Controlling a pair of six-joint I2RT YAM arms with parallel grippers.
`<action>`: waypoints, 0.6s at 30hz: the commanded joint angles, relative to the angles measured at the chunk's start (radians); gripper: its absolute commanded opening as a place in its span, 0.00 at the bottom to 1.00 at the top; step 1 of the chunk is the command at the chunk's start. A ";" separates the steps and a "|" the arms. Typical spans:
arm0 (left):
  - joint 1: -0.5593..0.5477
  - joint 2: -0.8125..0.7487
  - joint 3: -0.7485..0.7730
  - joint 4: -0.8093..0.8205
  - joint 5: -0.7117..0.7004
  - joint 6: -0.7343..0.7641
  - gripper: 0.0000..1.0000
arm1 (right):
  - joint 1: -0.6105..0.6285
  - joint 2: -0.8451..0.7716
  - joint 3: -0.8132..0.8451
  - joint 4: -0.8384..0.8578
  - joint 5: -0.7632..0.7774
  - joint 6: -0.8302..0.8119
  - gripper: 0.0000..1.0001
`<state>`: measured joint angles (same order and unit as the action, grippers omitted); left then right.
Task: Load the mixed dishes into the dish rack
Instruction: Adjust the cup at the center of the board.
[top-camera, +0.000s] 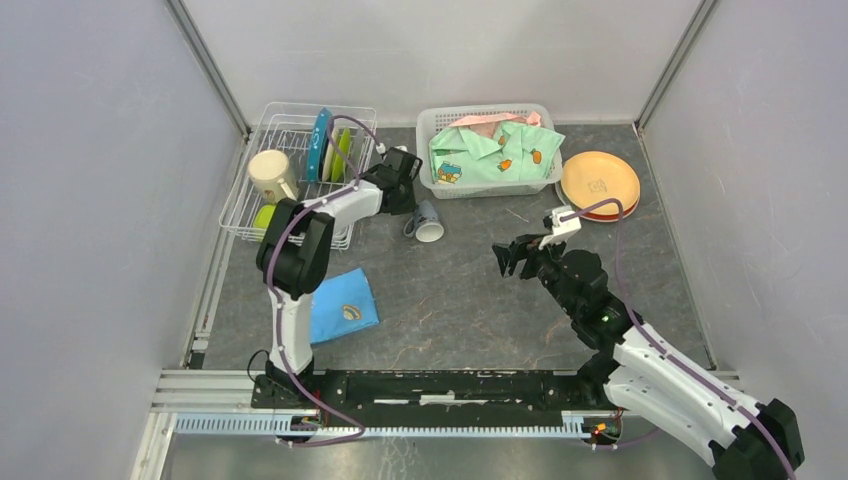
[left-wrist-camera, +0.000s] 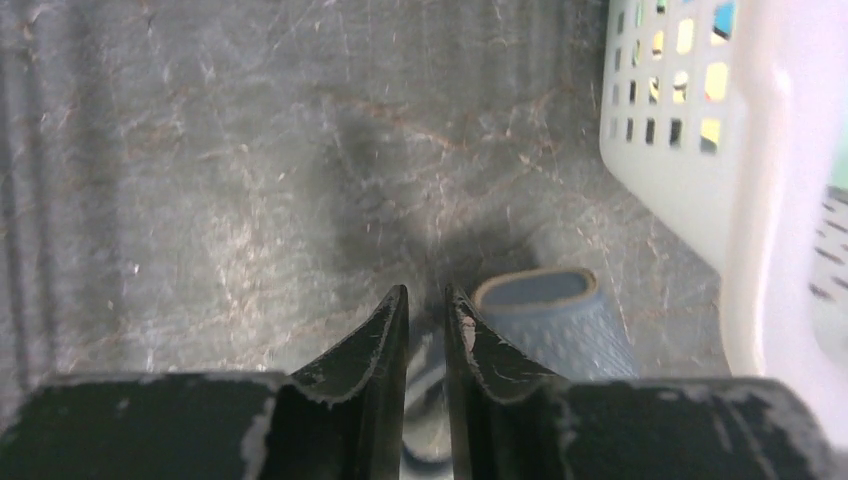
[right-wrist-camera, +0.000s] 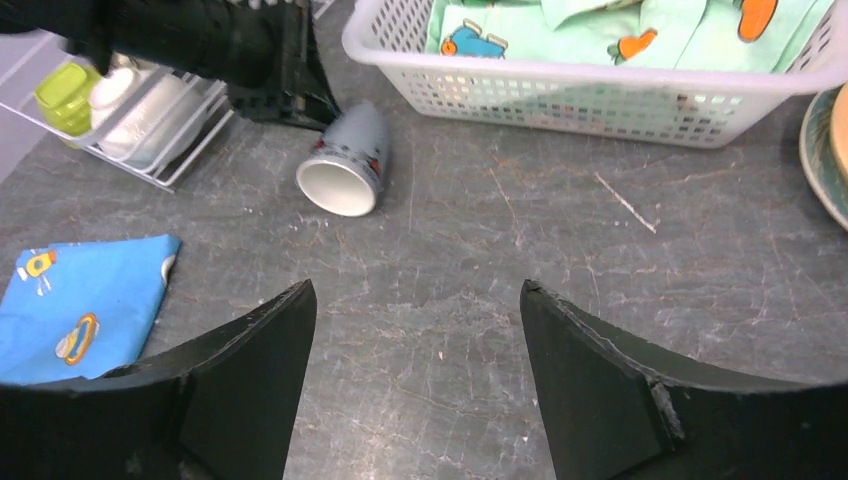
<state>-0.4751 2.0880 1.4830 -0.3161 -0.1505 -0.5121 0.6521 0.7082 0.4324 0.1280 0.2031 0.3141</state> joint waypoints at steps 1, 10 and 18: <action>0.001 -0.139 -0.053 0.024 0.066 -0.067 0.28 | -0.001 0.065 -0.026 0.094 -0.003 0.035 0.81; 0.026 -0.313 -0.161 0.023 0.117 -0.063 0.38 | 0.009 0.332 0.005 0.305 -0.045 0.236 0.77; 0.086 -0.483 -0.190 -0.058 0.128 0.028 0.68 | 0.127 0.605 0.124 0.393 0.211 0.163 0.77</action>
<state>-0.4198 1.7138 1.2915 -0.3309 -0.0402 -0.5350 0.7212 1.2293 0.4450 0.4320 0.2382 0.4992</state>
